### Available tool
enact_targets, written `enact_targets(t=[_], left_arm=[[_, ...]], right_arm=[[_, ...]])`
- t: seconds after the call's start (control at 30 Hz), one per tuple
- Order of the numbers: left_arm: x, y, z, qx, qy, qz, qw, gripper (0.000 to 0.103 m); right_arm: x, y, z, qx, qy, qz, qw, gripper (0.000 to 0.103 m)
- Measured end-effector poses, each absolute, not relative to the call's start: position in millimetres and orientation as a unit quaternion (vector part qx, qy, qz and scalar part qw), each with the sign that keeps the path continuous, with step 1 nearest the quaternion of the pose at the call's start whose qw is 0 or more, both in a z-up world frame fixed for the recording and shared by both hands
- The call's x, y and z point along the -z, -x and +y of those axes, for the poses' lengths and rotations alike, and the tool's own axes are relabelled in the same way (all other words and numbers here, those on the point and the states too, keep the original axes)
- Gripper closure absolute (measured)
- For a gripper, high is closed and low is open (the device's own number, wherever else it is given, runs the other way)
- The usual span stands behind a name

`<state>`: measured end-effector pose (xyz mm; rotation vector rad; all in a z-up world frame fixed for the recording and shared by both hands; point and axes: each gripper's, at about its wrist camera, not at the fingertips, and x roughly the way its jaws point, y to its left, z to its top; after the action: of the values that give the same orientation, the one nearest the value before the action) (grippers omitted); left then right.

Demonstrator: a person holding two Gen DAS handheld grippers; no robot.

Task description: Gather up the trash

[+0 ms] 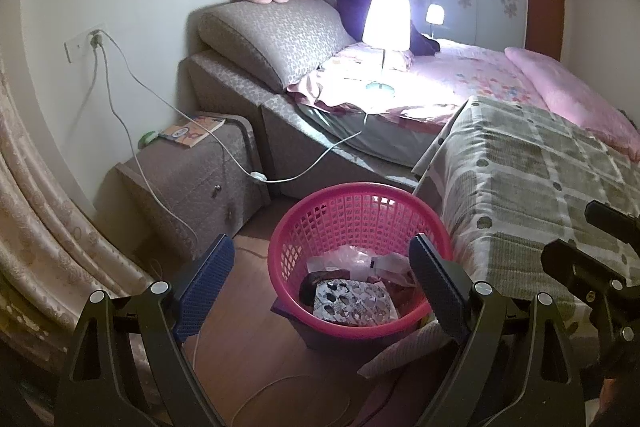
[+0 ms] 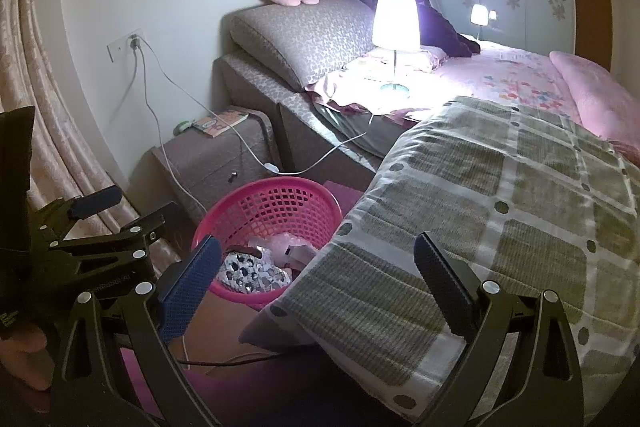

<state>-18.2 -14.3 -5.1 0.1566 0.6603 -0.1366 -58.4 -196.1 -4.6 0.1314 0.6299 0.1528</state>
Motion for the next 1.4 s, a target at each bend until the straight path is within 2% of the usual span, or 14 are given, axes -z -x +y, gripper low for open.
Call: enact_targets(t=[1.4], left_arm=[[6.0, 18.0, -15.8, 0.067, -0.078, 0.326, 0.940, 0.017]], right_arm=[[9.3, 58.0, -191.0, -0.078, -0.065, 0.316, 0.943, 0.009]])
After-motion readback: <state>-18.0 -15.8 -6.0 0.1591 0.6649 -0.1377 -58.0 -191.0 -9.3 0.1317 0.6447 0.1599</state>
